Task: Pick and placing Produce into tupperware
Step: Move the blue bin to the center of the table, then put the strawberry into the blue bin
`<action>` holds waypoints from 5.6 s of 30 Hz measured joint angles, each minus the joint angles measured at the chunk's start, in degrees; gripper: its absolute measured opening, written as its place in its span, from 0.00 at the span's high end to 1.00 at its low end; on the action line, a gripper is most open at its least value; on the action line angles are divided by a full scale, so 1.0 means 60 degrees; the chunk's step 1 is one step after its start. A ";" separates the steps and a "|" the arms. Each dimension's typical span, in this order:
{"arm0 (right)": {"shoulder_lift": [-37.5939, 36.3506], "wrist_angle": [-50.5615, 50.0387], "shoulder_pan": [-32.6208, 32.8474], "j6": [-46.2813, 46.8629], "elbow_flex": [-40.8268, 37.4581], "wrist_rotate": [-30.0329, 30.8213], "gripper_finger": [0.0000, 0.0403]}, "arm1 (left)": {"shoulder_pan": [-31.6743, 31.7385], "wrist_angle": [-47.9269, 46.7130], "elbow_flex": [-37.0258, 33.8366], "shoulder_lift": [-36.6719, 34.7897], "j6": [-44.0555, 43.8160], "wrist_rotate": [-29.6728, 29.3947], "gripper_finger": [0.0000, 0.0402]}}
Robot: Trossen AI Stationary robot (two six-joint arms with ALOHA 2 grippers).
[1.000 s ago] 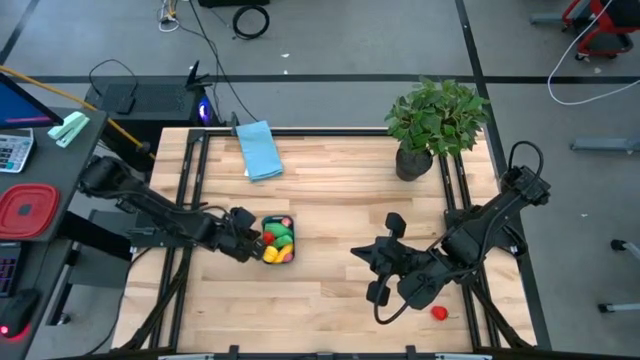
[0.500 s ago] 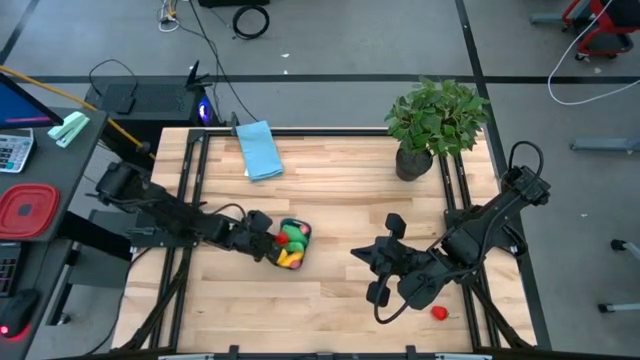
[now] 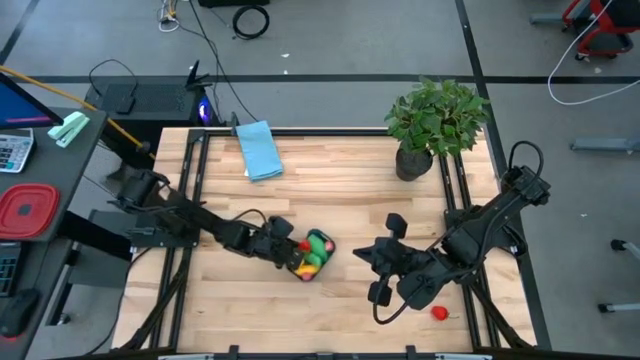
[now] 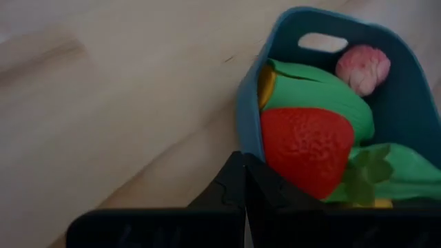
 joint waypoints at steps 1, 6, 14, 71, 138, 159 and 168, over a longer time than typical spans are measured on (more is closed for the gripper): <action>-0.0008 -0.0288 0.0005 0.0132 0.0000 -0.0126 0.99 | 0.0025 0.0005 0.0201 0.0176 0.0013 0.0000 1.00; -0.0037 -0.1766 0.0135 0.1621 -0.0003 -0.1193 0.99 | 0.0037 -0.0100 0.1333 0.0940 0.0480 0.0022 0.99; -0.0033 -0.2732 0.1359 0.3997 -0.0004 -0.3015 0.98 | 0.0392 -0.1409 0.2638 0.1087 0.2373 0.0145 0.98; 0.0066 0.0039 0.3330 1.1839 -0.5931 -0.9300 0.44 | 0.1931 -0.5371 0.7507 0.0617 0.7308 0.0140 0.66; 0.0802 0.2023 0.2532 1.0655 -0.6128 -0.8640 0.50 | 0.2010 -0.9245 1.4933 0.0620 0.8419 0.1825 0.67; 0.0782 0.2889 -0.2196 0.2415 -0.3470 -0.3780 0.49 | 0.2572 -0.9995 1.4915 -0.0503 0.8318 0.1786 0.67; 0.1155 0.4308 -0.2470 0.2198 -0.4417 -0.3886 0.49 | 0.2572 -1.2338 1.4907 -0.0358 0.9059 0.1783 0.68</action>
